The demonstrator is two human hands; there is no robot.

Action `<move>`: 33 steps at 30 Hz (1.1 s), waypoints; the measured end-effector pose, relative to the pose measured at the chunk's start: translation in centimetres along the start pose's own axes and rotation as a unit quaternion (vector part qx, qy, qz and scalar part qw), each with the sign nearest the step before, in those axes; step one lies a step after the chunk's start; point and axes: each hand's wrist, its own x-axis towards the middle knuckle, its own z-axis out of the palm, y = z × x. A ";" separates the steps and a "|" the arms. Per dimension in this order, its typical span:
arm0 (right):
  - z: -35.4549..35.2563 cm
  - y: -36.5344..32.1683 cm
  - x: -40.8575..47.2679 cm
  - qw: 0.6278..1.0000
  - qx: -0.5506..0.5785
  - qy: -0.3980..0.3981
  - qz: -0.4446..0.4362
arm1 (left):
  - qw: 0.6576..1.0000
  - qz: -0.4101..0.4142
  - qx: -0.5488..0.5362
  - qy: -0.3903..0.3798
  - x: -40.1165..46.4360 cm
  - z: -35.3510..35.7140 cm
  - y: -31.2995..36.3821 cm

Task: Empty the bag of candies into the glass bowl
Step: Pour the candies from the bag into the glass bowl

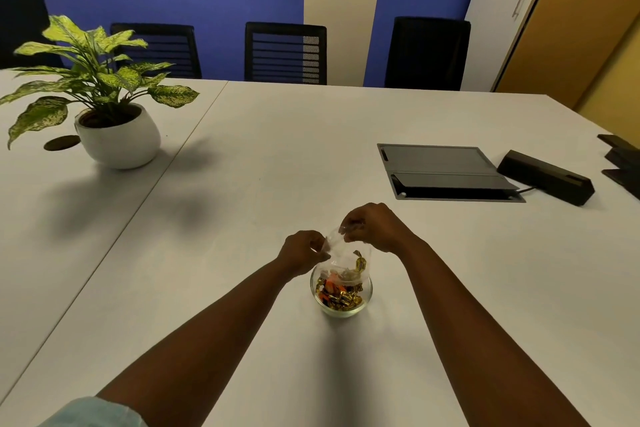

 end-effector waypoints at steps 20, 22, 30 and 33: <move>1.5 2.5 0.2 0.998 0.032 0.026 0.049 | 0.999 -0.010 -0.037 -0.003 0.4 -0.5 -0.2; 1.6 2.6 0.3 0.998 0.037 0.026 0.048 | 0.999 -0.009 -0.030 0.000 0.4 -0.3 -0.3; 1.6 2.5 0.2 0.994 0.098 0.013 0.041 | 0.996 -0.037 -0.083 0.008 0.2 -1.6 -1.0; 2.3 3.0 0.5 0.989 0.117 0.041 0.083 | 0.985 -0.081 -0.152 0.027 -0.4 -2.7 -2.0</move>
